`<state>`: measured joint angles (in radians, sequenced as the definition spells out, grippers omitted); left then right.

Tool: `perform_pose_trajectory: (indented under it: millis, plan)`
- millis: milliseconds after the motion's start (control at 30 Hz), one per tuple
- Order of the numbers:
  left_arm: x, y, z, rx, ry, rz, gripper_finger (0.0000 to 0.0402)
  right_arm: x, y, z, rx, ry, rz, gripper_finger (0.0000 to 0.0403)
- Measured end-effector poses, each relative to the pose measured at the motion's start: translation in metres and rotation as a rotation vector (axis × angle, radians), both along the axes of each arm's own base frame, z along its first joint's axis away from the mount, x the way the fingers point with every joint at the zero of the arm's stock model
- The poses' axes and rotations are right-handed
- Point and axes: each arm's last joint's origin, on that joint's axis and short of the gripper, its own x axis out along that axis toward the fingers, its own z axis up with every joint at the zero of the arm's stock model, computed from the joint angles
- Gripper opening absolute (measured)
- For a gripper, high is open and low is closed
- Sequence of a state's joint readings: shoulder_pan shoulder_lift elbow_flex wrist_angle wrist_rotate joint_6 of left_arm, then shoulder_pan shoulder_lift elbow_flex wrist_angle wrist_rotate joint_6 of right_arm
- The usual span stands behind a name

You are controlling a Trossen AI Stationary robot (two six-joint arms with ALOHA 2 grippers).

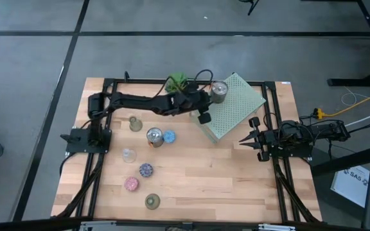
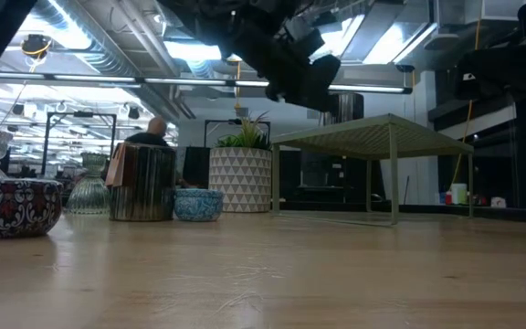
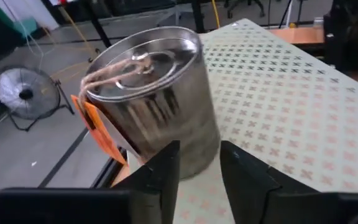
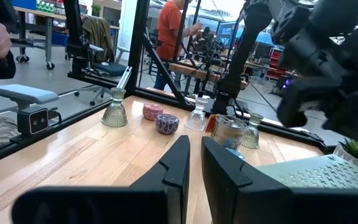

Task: Pick & Place candle stick holders
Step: Put the top silver scented candle on the shelf

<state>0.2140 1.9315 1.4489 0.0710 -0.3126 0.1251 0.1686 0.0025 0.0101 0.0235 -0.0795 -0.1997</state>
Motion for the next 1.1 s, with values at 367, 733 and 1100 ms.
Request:
perform_pose_trajectory:
  millis: [367,733,1100]
  plan:
    - [-0.008,0.030,-0.002,-0.158,-0.047,-0.022,0.0029,0.000,0.000,0.000,0.000,0.000,0.001,0.0044]
    - [-0.005,0.035,-0.004,-0.179,-0.087,-0.095,0.0003,0.000,0.000,0.000,0.000,0.000,0.000,0.0044]
    - [0.002,0.051,-0.014,-0.224,-0.127,-0.121,0.0002,0.000,0.000,0.000,0.000,0.000,0.001,0.0044]
